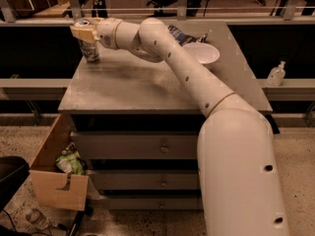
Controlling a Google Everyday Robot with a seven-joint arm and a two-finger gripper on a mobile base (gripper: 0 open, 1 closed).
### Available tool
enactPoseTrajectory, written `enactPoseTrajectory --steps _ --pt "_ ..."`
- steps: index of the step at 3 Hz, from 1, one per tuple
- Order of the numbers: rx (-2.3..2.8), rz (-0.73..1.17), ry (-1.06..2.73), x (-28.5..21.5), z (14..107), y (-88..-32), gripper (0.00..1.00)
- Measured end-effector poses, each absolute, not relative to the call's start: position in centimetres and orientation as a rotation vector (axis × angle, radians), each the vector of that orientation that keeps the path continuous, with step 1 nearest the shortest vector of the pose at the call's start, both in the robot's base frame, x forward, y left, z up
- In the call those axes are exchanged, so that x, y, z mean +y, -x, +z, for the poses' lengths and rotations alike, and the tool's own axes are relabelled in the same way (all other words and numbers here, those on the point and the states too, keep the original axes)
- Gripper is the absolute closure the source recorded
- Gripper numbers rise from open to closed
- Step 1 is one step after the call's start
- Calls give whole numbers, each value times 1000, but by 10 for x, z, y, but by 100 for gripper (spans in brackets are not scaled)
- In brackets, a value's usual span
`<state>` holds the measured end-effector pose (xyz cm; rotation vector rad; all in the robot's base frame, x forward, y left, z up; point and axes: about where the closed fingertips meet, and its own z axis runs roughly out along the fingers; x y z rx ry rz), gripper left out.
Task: Pick redbull can
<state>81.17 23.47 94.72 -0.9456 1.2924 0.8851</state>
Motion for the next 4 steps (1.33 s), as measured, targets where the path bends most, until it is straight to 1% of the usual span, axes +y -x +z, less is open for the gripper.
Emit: enactPoseTrajectory --steps 1,2,4 --pt "1231 918 961 221 978 -801 100" --pt "1169 914 1007 194 1017 -779 100" --pt "1088 885 1136 122 1083 -724 100"
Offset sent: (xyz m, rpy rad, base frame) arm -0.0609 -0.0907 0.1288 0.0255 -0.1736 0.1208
